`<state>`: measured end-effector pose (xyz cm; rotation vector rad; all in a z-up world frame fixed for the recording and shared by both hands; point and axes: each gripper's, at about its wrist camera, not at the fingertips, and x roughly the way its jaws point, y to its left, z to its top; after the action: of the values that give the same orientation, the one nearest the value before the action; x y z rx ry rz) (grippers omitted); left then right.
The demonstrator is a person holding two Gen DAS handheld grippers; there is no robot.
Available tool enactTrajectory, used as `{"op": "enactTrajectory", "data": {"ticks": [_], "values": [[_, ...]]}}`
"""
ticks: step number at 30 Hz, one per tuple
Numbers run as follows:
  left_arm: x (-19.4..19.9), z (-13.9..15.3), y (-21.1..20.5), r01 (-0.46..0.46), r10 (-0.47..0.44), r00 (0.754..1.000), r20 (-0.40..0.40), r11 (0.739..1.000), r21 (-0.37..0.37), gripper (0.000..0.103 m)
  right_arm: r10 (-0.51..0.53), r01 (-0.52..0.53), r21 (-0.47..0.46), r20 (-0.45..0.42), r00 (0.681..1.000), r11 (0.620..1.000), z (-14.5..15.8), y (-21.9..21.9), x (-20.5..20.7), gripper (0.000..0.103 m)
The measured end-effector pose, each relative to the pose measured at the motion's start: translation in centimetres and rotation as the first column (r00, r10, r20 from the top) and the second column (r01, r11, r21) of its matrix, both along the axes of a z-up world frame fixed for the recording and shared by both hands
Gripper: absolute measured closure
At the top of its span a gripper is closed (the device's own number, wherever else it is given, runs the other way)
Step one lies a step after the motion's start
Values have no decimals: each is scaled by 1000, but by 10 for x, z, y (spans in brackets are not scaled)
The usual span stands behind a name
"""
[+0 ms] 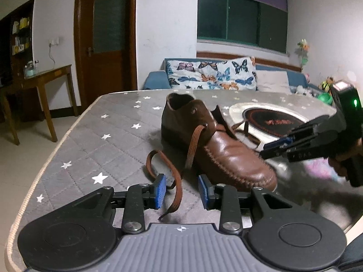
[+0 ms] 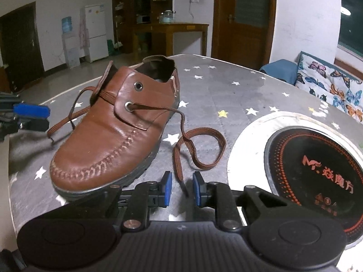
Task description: Lace up shoes with both hands
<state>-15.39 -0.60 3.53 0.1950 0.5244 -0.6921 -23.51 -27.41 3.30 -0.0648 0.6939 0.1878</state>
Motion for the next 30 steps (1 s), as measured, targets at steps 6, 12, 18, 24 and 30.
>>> {"op": "enactTrajectory", "data": {"ticks": [6,12,18,24,30], "values": [[5,-10,-4,8,-7,1000,-16,999,43,65,6,-6,-10,-12,1000,1000,-2,1,1,99],[11,-19,-9,22,-20,999,-34,998,64,71,-2,0,-75,-24,1000,997,-1,5,-4,99],[11,-24,-8,19,-15,998,-57,997,70,78,-12,12,-20,-15,1000,1000,1,0,-1,92],[13,-25,-10,10,-6,998,-57,997,76,89,-25,26,34,-37,999,999,-2,-5,4,95],[11,-11,-6,-50,50,999,0,997,61,94,-52,50,-74,-22,998,996,2,-3,-6,101]]}}
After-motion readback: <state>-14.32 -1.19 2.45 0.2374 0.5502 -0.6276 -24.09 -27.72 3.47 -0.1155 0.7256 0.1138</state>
